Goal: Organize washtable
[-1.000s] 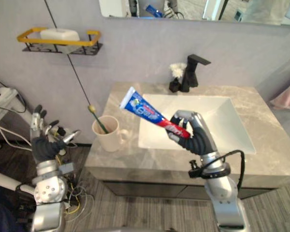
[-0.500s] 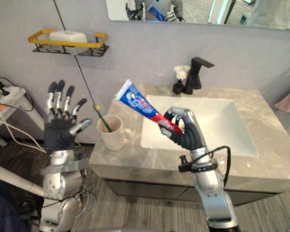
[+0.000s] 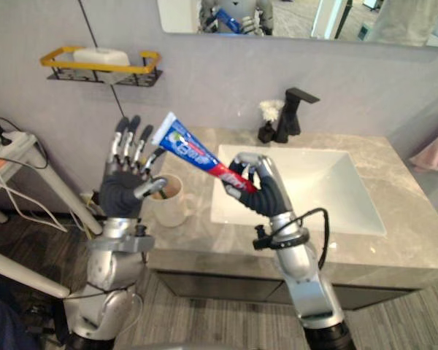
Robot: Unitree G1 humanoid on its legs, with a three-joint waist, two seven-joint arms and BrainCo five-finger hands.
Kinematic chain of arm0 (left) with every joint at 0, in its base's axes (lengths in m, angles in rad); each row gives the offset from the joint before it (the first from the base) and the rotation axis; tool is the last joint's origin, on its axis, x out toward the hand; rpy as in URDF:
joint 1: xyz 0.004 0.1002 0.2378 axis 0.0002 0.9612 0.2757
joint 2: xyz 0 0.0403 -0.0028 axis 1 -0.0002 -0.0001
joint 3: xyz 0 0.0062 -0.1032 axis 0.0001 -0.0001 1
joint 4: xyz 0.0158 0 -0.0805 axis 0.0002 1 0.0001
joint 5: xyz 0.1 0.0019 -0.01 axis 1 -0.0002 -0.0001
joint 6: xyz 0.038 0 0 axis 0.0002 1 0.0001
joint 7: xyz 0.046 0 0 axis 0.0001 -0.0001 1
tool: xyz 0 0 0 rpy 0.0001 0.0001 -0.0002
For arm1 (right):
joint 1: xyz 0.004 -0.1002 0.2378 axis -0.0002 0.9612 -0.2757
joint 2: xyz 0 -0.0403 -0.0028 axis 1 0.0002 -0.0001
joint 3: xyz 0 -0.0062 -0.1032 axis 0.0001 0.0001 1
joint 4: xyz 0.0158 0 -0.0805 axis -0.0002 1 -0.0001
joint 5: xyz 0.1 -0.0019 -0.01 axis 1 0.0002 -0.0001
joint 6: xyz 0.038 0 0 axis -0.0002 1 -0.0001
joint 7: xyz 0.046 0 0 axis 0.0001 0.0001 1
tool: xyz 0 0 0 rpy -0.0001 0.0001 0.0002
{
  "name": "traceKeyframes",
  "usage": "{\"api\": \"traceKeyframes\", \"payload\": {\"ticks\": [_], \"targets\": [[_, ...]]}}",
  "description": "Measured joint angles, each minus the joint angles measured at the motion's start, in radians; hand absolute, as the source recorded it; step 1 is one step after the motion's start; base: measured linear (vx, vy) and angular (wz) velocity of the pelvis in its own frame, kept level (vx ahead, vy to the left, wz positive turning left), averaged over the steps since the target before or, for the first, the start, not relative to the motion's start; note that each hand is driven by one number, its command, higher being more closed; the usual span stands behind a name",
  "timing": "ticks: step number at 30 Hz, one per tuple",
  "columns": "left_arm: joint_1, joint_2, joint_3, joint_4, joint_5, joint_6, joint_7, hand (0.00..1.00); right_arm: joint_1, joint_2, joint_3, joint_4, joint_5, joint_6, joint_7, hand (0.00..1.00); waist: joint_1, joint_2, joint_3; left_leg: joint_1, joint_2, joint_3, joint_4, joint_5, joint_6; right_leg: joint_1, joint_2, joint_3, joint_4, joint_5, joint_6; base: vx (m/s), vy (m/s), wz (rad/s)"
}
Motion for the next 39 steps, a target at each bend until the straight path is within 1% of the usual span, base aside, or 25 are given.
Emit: {"api": "traceKeyframes", "payload": {"ticks": [5,7,9,11,15,16,22,25,34,39], "targets": [[-0.023,0.002,-0.019,0.032,-0.049,0.009,-0.001,0.0,-0.039,-0.002,0.033,0.02,0.002,0.0,-0.01,1.0,-0.004,-0.002,-0.001,0.005,0.001,0.006,-0.005,0.0,0.0,0.0,0.002,0.005,-0.001,0.0,0.0,-0.01,-0.007,-0.03],[-0.043,0.01,-0.046,0.054,-0.07,0.009,-0.002,0.0,-0.043,-0.006,0.036,0.027,0.002,0.001,-0.01,1.0,-0.002,-0.003,-0.001,0.007,0.001,0.007,-0.011,0.002,-0.002,0.0,0.003,0.006,-0.002,0.0,0.0,0.0,0.0,0.0],[-0.06,0.018,-0.059,0.067,-0.081,0.02,-0.002,0.0,-0.053,-0.006,0.049,0.028,0.004,0.002,-0.009,1.0,-0.001,-0.004,-0.001,0.01,0.001,0.009,-0.019,0.005,-0.002,-0.001,0.004,0.007,-0.004,0.0,0.0,-0.01,-0.007,-0.02],[-0.067,0.019,-0.06,0.067,-0.085,0.022,-0.002,0.0,-0.065,-0.007,0.068,0.029,0.004,0.002,-0.009,1.0,-0.006,-0.006,-0.001,0.011,0.002,0.012,-0.019,0.005,-0.002,-0.002,0.006,0.011,-0.006,0.001,0.0,-0.01,-0.015,-0.04],[-0.115,0.025,-0.099,0.079,-0.108,0.022,-0.002,0.0,-0.088,-0.01,0.075,0.044,0.01,0.002,-0.007,1.0,-0.006,-0.01,-0.001,0.011,0.002,0.014,-0.021,0.005,-0.002,-0.002,0.006,0.017,-0.007,0.001,0.0,0.0,0.0,0.0],[-0.128,0.026,-0.101,0.092,-0.115,0.022,-0.003,1.0,-0.093,-0.01,0.075,0.055,0.012,0.002,-0.007,1.0,-0.006,-0.01,-0.001,0.012,0.002,0.015,-0.022,0.005,-0.002,-0.002,0.006,0.019,-0.007,0.001,0.0,0.0,0.0,0.0],[-0.141,0.031,-0.115,0.1,-0.132,0.024,0.001,1.0,-0.093,-0.032,0.078,0.068,0.032,0.004,0.004,1.0,-0.007,-0.012,-0.001,0.013,0.002,0.021,-0.026,0.005,-0.002,-0.002,0.006,0.026,-0.007,0.002,0.0,-0.01,-0.007,-0.02],[-0.145,0.037,-0.116,0.103,-0.133,0.028,0.013,1.0,-0.093,-0.048,0.11,0.069,0.042,0.003,0.012,1.0,-0.007,-0.012,-0.001,0.016,0.002,0.025,-0.029,0.005,-0.002,-0.001,0.007,0.027,-0.007,0.002,0.0,-0.02,-0.017,-0.04],[-0.153,0.037,-0.116,0.109,-0.133,0.028,0.017,1.0,-0.093,-0.047,0.154,0.102,0.043,-0.015,0.054,1.0,-0.007,-0.016,0.0,0.018,0.002,0.027,-0.033,0.005,-0.002,-0.002,0.006,0.027,-0.007,0.002,0.0,0.0,0.0,0.0],[-0.164,0.037,-0.116,0.119,-0.132,0.027,0.017,1.0,-0.093,-0.047,0.154,0.106,0.043,-0.016,0.056,1.0,-0.007,-0.019,0.001,0.017,0.001,0.028,-0.034,0.005,-0.002,-0.01,0.006,0.028,-0.007,0.002,0.0,0.0,0.0,0.0]]}}
